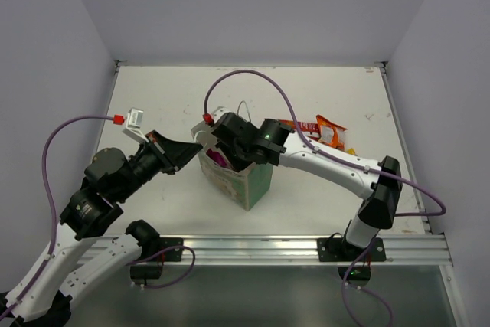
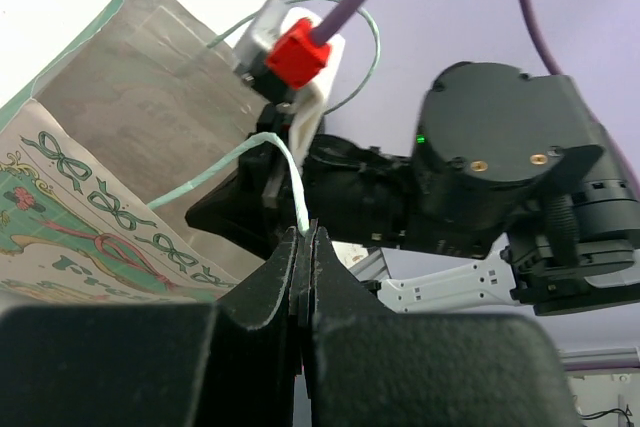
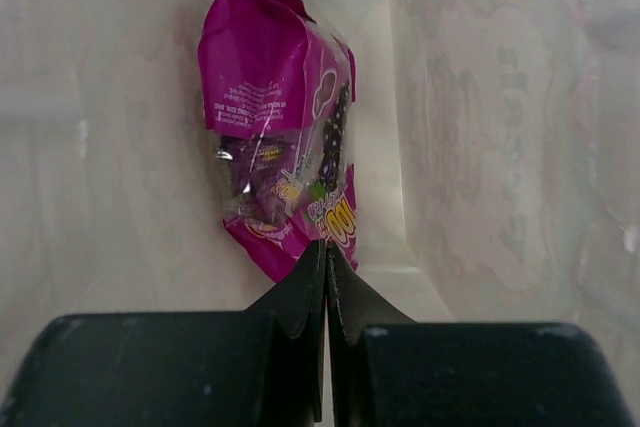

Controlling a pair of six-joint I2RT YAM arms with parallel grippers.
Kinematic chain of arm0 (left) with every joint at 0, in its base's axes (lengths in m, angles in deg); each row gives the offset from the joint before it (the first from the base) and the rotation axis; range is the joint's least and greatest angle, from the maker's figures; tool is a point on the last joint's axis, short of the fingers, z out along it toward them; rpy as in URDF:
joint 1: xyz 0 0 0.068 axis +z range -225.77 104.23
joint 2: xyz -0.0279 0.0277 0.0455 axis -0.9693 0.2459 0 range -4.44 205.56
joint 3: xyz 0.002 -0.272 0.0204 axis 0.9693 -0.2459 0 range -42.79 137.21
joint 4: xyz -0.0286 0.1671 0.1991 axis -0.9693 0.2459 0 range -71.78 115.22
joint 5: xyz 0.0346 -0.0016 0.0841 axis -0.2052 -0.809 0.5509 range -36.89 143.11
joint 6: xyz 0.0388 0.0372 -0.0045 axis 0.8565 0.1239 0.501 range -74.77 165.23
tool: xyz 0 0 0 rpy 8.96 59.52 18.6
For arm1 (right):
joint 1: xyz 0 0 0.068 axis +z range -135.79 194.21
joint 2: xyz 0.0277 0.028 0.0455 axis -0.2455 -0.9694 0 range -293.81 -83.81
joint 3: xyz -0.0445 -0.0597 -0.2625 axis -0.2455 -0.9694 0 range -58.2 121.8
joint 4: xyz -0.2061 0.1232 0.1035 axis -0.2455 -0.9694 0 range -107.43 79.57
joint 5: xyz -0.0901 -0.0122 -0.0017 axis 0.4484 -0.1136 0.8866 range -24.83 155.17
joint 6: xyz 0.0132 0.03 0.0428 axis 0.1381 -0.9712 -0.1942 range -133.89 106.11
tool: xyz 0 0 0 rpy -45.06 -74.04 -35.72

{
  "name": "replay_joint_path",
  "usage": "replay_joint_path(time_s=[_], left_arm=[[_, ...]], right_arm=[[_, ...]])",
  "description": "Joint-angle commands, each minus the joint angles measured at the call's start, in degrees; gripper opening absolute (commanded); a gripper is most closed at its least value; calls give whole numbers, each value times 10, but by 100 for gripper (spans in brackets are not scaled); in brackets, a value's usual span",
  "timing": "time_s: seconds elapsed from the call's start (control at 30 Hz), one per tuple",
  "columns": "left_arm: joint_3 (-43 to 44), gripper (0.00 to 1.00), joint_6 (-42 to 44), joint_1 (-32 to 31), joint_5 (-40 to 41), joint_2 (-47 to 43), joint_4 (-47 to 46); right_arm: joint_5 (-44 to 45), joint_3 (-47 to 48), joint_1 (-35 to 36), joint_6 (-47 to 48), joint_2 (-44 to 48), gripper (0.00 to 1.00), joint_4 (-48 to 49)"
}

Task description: Take the snacks out of the paper bag

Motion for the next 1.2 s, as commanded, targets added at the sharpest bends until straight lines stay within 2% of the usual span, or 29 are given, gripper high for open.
replay_joint_path(time_s=[0.0, 0.3, 0.57, 0.67, 1.03, 1.17], left_arm=[[23, 0, 3, -2, 5, -6, -5], [24, 0, 5, -2, 8, -13, 2], [24, 0, 8, -1, 8, -15, 5], [24, 0, 9, -2, 10, -16, 5], [28, 0, 10, -2, 5, -4, -9], [27, 0, 10, -2, 2, -4, -10]], right_arm=[[8, -10, 4, 17, -8, 0, 22], [-15, -44, -7, 25, -20, 0, 22], [-75, -71, -62, 47, -20, 0, 23], [-77, -79, -67, 60, -24, 5, 24], [-69, -78, -69, 73, -47, 9, 26], [-60, -77, -69, 76, -46, 15, 26]])
